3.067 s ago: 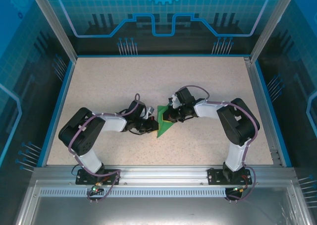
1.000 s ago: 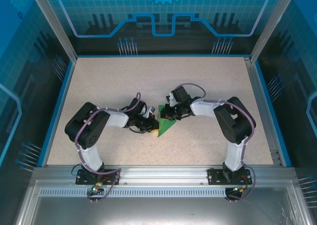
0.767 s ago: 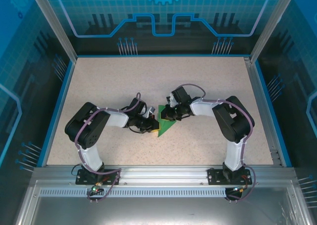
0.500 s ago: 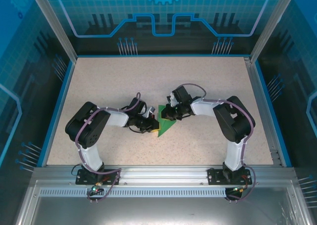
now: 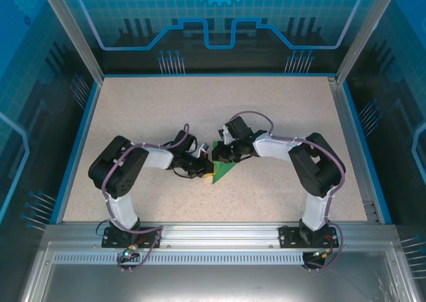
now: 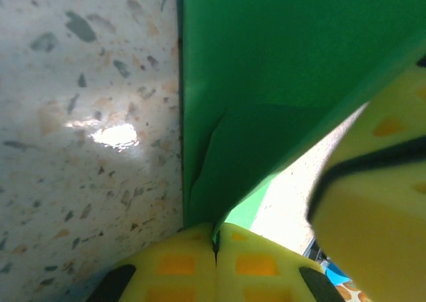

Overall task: Fold a paper plane with a square sheet of paper (pick it up from the middle)
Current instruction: Fourth fold the wing at the center of the table.

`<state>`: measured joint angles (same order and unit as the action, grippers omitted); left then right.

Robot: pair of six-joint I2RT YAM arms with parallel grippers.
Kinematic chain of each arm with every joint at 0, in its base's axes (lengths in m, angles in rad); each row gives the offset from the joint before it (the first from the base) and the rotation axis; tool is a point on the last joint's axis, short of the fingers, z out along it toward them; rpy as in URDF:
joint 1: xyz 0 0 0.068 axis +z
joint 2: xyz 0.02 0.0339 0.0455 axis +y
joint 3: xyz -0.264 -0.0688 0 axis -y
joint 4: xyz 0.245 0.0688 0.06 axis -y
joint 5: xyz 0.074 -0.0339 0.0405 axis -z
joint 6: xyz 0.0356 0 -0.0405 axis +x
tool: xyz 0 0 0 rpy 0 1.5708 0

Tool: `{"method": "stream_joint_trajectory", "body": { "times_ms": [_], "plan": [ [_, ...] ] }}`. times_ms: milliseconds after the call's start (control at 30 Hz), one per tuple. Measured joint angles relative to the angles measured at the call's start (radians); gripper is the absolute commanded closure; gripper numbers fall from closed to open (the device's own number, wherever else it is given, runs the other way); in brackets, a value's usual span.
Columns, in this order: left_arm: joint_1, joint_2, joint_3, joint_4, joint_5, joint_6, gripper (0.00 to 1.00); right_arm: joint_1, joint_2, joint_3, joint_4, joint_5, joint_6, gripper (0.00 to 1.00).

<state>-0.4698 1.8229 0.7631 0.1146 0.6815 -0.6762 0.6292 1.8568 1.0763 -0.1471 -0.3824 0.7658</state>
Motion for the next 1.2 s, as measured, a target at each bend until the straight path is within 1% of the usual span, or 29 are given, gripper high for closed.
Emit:
{"method": "stream_joint_trajectory", "body": {
  "times_ms": [133,267,600,767,933,1033,1200],
  "plan": [
    [0.002,0.002,0.003,-0.005,0.006,0.006,0.96,0.006,0.012,0.003,-0.029,0.062,-0.003,0.89],
    [0.003,0.003,0.005,-0.008,0.008,0.007,0.96,0.006,0.041,0.013,-0.042,0.087,-0.014,0.89],
    [0.003,0.007,0.008,-0.013,0.013,0.024,0.97,0.004,0.064,0.026,-0.051,0.087,-0.03,0.89],
    [0.005,0.009,0.008,-0.013,0.016,0.024,0.96,-0.007,0.072,0.026,-0.05,0.064,-0.036,0.89],
    [0.005,0.009,0.008,-0.012,0.016,0.024,0.92,-0.017,0.084,0.031,-0.051,0.04,-0.037,0.9],
    [0.005,0.005,0.006,-0.005,0.02,0.021,0.85,-0.023,0.089,0.031,-0.047,0.023,-0.033,0.9],
    [0.002,-0.011,-0.011,0.017,0.016,0.02,0.85,-0.028,0.089,0.026,-0.039,0.008,-0.032,0.9]
  ]
}}
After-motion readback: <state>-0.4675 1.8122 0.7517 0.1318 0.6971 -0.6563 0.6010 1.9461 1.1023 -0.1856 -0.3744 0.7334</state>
